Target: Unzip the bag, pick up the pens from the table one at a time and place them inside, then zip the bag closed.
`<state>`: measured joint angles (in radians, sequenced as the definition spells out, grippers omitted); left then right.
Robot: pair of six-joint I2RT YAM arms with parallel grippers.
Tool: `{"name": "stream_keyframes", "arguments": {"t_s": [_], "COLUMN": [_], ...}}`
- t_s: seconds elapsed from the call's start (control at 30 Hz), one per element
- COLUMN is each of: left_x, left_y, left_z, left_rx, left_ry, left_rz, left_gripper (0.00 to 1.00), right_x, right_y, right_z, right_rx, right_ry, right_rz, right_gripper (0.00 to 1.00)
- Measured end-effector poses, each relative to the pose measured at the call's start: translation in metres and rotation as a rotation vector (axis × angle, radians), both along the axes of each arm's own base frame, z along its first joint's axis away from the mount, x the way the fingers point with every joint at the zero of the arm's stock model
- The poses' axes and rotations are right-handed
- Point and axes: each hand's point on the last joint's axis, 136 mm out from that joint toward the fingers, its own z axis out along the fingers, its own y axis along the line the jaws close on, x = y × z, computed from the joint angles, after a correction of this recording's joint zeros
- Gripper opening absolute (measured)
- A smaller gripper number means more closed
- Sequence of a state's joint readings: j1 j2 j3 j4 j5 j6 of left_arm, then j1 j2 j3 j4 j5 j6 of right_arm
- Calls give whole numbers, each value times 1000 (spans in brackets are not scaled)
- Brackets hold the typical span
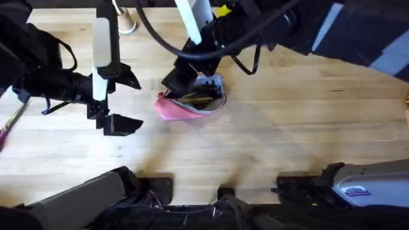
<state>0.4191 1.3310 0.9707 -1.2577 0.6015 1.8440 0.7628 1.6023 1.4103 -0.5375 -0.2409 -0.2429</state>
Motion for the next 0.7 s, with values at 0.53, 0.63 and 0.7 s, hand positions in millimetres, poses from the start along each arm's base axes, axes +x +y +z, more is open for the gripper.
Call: {"name": "stream_keyframes", "arguments": {"t_s": [0.53,0.63,0.7], "left_x": [11,13,15], "left_y": [25,25,24], "left_z": [-44,-48,-50], "left_rx": [-218,-277,-302], "left_ry": [162,179,185], "left_rz": [150,180,183], "left_gripper": [979,979,979], "right_x": [20,26,24], "right_y": [24,39,49], "right_z": [2,-6,-17], "right_rx": [178,213,223], "right_ry": [184,205,240], "right_rz": [-228,-215,-194], "right_gripper": [998,998,998]}}
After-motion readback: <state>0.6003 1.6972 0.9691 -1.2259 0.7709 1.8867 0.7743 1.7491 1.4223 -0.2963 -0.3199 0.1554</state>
